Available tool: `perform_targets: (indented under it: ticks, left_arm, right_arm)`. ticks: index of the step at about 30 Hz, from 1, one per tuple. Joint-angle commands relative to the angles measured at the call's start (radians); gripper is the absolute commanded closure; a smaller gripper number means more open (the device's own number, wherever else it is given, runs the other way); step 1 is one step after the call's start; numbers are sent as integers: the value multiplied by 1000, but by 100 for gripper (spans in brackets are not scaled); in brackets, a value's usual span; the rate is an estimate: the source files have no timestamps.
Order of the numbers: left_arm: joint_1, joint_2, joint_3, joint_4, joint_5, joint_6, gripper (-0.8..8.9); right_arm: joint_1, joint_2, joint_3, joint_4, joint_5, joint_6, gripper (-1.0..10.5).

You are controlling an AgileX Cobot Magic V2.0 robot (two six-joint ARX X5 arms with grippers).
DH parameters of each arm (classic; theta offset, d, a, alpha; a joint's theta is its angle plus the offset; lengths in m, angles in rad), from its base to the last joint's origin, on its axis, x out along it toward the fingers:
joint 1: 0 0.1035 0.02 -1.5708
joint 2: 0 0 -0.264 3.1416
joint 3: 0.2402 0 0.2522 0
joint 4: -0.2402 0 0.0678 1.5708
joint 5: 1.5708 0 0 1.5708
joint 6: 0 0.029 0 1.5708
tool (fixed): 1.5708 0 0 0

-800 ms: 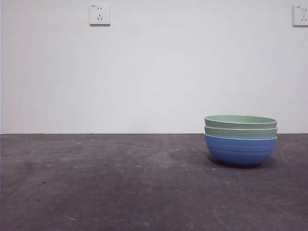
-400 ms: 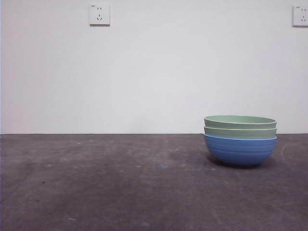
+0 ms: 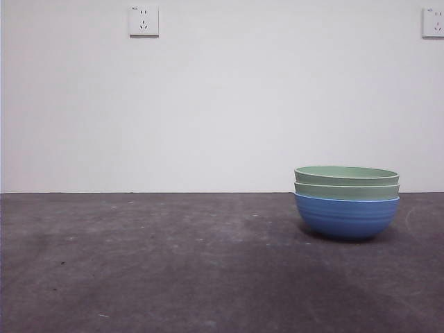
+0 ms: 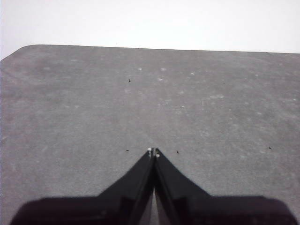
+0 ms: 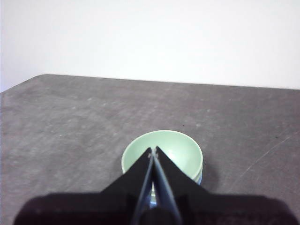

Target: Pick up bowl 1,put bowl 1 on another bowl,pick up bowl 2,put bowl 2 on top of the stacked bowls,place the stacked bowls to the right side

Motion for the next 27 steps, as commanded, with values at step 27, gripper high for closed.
perform_targets:
  ticks: [27]
  left_arm:
    - [4, -3, -14, 1, 0, -9, 817]
  right_arm:
    - [-10, -308, -442, 79, 103, 117, 944]
